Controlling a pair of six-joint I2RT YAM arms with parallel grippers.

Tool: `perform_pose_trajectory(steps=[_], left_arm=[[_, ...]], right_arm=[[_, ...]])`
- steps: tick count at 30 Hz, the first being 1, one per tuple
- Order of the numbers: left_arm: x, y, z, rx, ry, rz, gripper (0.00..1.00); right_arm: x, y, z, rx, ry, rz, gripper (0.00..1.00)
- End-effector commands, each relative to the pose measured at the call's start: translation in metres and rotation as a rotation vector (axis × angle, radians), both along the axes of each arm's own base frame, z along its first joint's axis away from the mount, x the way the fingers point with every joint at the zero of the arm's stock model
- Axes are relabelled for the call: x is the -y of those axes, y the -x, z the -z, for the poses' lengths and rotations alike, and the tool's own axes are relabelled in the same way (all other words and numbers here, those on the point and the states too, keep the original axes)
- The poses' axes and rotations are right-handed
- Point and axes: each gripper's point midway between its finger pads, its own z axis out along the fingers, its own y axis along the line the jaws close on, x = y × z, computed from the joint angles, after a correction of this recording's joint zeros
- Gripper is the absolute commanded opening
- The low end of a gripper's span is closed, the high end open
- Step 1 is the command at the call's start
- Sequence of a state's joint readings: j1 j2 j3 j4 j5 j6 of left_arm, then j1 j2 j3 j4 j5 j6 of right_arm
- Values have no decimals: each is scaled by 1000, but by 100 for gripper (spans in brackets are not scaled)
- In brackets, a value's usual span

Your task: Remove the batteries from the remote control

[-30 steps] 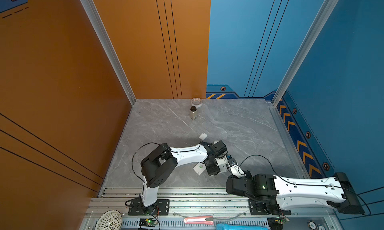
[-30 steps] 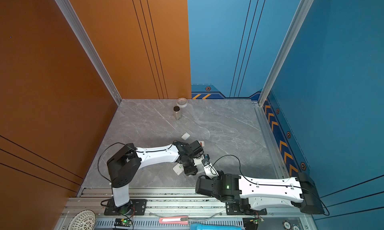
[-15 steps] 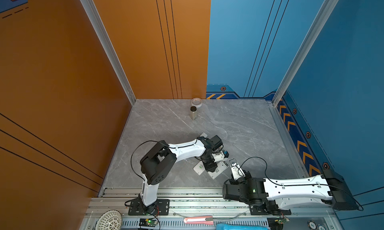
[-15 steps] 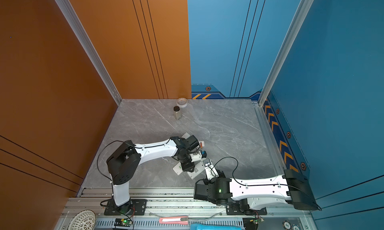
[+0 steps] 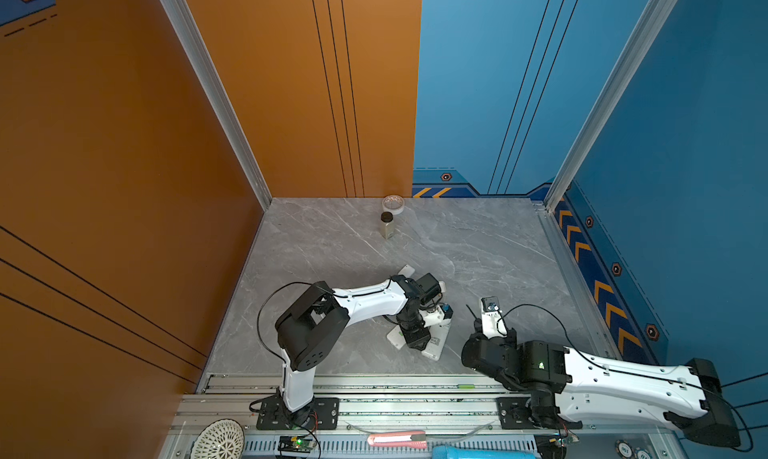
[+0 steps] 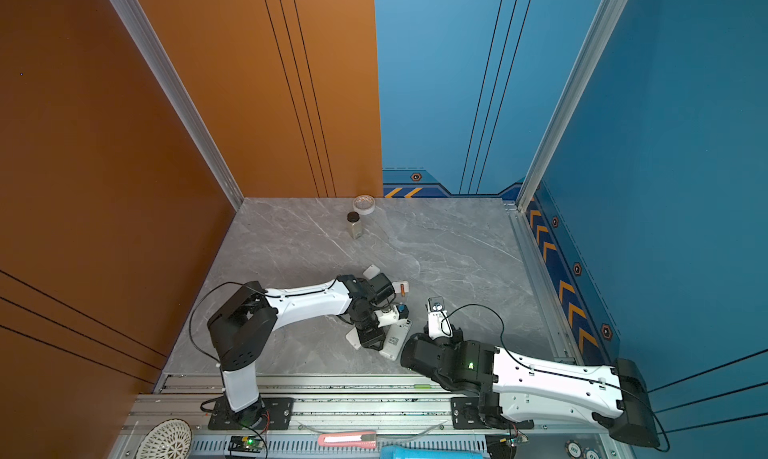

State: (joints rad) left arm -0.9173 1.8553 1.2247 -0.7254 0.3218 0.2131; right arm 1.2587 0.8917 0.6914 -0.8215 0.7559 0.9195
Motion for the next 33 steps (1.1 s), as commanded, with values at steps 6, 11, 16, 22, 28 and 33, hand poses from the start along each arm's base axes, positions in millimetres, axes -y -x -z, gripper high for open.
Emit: perform_pose_trajectory(steps=[6, 11, 16, 22, 28, 33], left_arm=[[14, -13, -33, 69, 18, -346, 77], [34, -8, -29, 54, -43, -509, 83], [39, 2, -17, 53, -139, -553, 83], [17, 8, -5, 49, -245, -677, 81], [21, 31, 6, 14, -278, -653, 79], [25, 33, 7, 24, -279, -649, 79]], right_arm=[[12, -1, -8, -103, -4, -23, 0], [10, -8, -17, -89, 6, -18, 0], [11, -13, -22, -80, 9, -14, 0], [21, -13, -22, -79, -15, 0, 0], [25, -12, -18, -90, -22, 7, 0], [23, -13, -17, -98, -12, -5, 0]])
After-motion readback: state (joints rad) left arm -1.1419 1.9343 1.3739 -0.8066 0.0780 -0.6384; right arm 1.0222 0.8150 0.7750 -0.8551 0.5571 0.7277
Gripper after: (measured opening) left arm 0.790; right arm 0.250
